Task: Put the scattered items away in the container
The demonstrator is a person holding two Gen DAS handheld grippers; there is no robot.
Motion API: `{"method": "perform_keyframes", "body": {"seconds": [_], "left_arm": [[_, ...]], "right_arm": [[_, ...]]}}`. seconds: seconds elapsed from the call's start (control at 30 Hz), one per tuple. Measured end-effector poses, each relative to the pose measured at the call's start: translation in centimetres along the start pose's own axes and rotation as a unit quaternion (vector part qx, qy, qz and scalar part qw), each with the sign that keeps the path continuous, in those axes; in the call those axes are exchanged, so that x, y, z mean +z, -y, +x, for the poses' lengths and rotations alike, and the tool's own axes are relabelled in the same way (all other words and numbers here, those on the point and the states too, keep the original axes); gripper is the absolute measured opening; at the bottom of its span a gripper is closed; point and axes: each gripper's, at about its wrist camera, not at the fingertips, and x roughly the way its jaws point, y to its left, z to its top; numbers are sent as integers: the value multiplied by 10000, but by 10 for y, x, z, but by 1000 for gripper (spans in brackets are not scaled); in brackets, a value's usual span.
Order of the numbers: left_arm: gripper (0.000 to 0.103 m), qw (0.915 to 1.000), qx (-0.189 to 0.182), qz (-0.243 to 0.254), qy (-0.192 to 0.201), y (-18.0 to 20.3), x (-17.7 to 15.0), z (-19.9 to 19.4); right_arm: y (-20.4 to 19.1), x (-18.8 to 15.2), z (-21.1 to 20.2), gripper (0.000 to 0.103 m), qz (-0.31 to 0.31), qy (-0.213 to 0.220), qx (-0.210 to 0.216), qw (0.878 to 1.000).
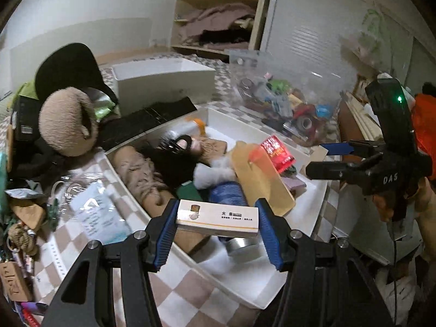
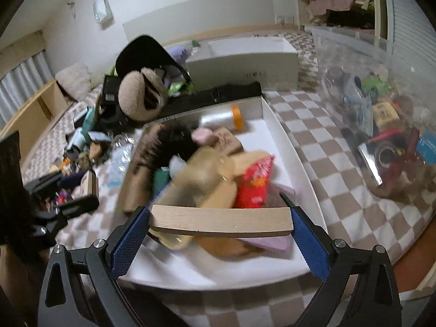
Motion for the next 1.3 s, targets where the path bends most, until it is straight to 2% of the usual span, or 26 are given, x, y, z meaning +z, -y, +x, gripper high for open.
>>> {"method": "perform_keyframes", "body": {"seconds": [0.4, 0.6, 1.0, 1.3], "left_arm": [[56, 9978, -371, 289, -476, 23, -14, 30], [56, 9949, -379, 539, -768, 30, -23, 35], [56, 9924, -275, 621, -1030, 26, -29, 38], [57, 9909, -254, 582, -1187, 25, -29, 41]], "right_arm": [[10, -29, 21, 100, -389, -369, -66, 9985], [12, -32, 26, 100, -472, -540, -13, 9974], [9, -28, 38, 100, -590, -904, -89, 9941], [5, -28, 39, 100, -681, -804, -266, 9941]]}}
